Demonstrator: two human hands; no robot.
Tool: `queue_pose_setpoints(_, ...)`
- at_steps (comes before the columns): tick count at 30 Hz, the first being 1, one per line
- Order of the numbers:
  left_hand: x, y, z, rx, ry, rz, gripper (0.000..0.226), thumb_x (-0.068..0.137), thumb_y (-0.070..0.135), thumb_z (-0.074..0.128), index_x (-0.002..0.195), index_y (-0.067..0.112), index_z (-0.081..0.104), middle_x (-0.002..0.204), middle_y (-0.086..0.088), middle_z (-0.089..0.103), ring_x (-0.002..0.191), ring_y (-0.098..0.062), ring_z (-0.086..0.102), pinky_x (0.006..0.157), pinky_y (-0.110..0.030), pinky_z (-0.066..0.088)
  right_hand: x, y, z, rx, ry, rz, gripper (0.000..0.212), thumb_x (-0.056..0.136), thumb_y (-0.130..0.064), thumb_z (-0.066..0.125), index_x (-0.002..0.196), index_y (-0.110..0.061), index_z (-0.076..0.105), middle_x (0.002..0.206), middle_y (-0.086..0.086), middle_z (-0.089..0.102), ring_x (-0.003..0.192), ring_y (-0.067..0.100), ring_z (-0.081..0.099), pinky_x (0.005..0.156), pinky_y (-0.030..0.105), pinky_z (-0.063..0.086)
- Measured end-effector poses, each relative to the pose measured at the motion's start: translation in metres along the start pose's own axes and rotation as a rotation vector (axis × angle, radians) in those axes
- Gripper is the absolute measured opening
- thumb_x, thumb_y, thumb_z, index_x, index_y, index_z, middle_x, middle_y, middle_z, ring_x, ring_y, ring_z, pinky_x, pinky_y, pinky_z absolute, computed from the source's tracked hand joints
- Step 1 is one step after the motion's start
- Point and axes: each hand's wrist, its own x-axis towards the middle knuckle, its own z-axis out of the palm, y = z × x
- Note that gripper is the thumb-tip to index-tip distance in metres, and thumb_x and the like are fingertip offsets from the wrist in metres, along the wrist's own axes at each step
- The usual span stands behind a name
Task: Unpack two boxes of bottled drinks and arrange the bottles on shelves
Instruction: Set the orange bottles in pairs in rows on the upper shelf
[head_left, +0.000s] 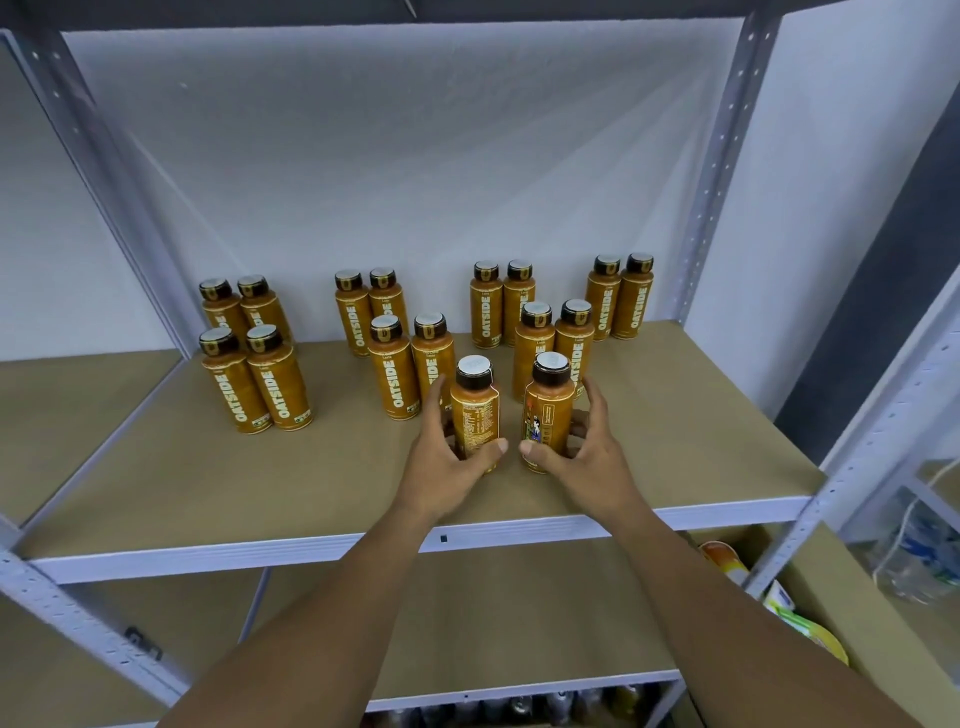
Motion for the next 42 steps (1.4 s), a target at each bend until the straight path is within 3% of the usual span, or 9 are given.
queue_pose_setpoints(3, -0.0006, 0.0001, -0.0003, 0.003, -0.032, -0.007, 0.100, 0.092, 0.010, 0.073, 0.162, 0.036, 0.007, 0.160, 0.007, 0.036, 0.146, -0.016, 0.037, 0.106, -0.029, 0.038, -0.0004, 0.0000, -0.0045, 0.062, -0.001, 0.022, 0.106, 0.085, -0.033, 0.082, 0.159, -0.044, 0.007, 0.156, 0.001, 0.045, 0.137, 0.020, 0.050, 0.108, 0.038, 0.045)
queue_pose_setpoints(8, -0.0011, -0.0018, -0.0002, 0.028, -0.016, -0.018, 0.102, 0.090, 0.008, 0.074, 0.162, 0.036, 0.007, 0.156, 0.008, 0.043, 0.142, -0.014, 0.042, 0.108, -0.032, 0.041, -0.0008, 0.0017, -0.0082, 0.103, -0.017, 0.065, 0.099, 0.087, -0.014, 0.079, 0.158, -0.040, 0.016, 0.143, 0.003, 0.060, 0.130, 0.019, 0.057, 0.113, 0.040, 0.044)
queue_pose_setpoints(11, -0.0017, -0.0016, 0.0008, 0.043, -0.015, -0.014, 0.104, 0.088, 0.010, 0.077, 0.162, 0.036, 0.007, 0.154, 0.008, 0.044, 0.133, -0.006, 0.043, 0.105, -0.028, 0.041, -0.0011, 0.0024, -0.0080, 0.082, -0.019, 0.067, 0.099, 0.086, -0.015, 0.080, 0.158, -0.039, 0.017, 0.133, -0.001, 0.065, 0.122, 0.015, 0.060, 0.112, 0.040, 0.045)
queue_pose_setpoints(14, -0.0010, -0.0029, 0.0008, 0.054, -0.014, -0.008, 0.106, 0.087, 0.012, 0.078, 0.161, 0.038, 0.007, 0.155, 0.008, 0.044, 0.137, -0.010, 0.045, 0.105, -0.028, 0.042, -0.0006, 0.0017, -0.0076, 0.084, -0.008, 0.056, 0.100, 0.084, -0.017, 0.082, 0.158, -0.038, 0.018, 0.132, -0.001, 0.065, 0.122, 0.015, 0.061, 0.112, 0.040, 0.046)
queue_pose_setpoints(21, -0.0024, 0.0006, 0.0024, 0.102, 0.029, 0.001, 0.109, 0.084, 0.027, 0.084, 0.160, 0.041, 0.008, 0.156, 0.005, 0.044, 0.133, -0.013, 0.048, 0.099, -0.028, 0.045, -0.0023, -0.0021, -0.0061, 0.047, -0.010, 0.040, 0.101, 0.084, -0.026, 0.084, 0.158, -0.038, 0.016, 0.140, 0.000, 0.058, 0.124, 0.016, 0.055, 0.106, 0.034, 0.046)
queue_pose_setpoints(25, -0.0032, 0.0022, 0.0029, 0.113, 0.049, -0.005, 0.112, 0.080, 0.040, 0.086, 0.159, 0.044, 0.007, 0.158, 0.003, 0.041, 0.137, -0.019, 0.048, 0.099, -0.030, 0.046, -0.0032, -0.0011, -0.0050, 0.033, -0.031, 0.038, 0.102, 0.084, -0.027, 0.084, 0.158, -0.040, 0.015, 0.151, 0.001, 0.052, 0.137, 0.020, 0.050, 0.109, 0.035, 0.042)
queue_pose_setpoints(32, -0.0030, 0.0007, 0.0009, 0.123, -0.013, -0.012, 0.104, 0.091, 0.019, 0.076, 0.161, 0.040, 0.002, 0.161, 0.004, 0.037, 0.144, -0.023, 0.043, 0.113, -0.044, 0.045, -0.0020, -0.0004, -0.0039, -0.004, -0.050, 0.055, 0.099, 0.086, -0.021, 0.082, 0.155, -0.042, 0.015, 0.148, 0.000, 0.056, 0.137, 0.022, 0.051, 0.110, 0.035, 0.041)
queue_pose_setpoints(38, -0.0026, -0.0017, 0.0022, 0.147, -0.001, -0.014, 0.109, 0.087, 0.024, 0.080, 0.160, 0.045, 0.001, 0.159, 0.005, 0.040, 0.142, -0.022, 0.046, 0.105, -0.034, 0.046, -0.0034, -0.0029, -0.0036, -0.010, -0.023, 0.048, 0.100, 0.084, -0.025, 0.084, 0.157, -0.039, 0.016, 0.149, 0.002, 0.054, 0.137, 0.023, 0.051, 0.110, 0.037, 0.043)
queue_pose_setpoints(42, -0.0012, -0.0031, 0.0022, 0.170, 0.027, -0.012, 0.112, 0.084, 0.031, 0.084, 0.158, 0.048, 0.001, 0.158, 0.005, 0.042, 0.139, -0.021, 0.049, 0.107, -0.039, 0.050, -0.0041, -0.0040, -0.0034, -0.025, -0.013, 0.035, 0.101, 0.083, -0.028, 0.084, 0.158, -0.038, 0.016, 0.150, 0.002, 0.052, 0.136, 0.023, 0.051, 0.104, 0.031, 0.044)
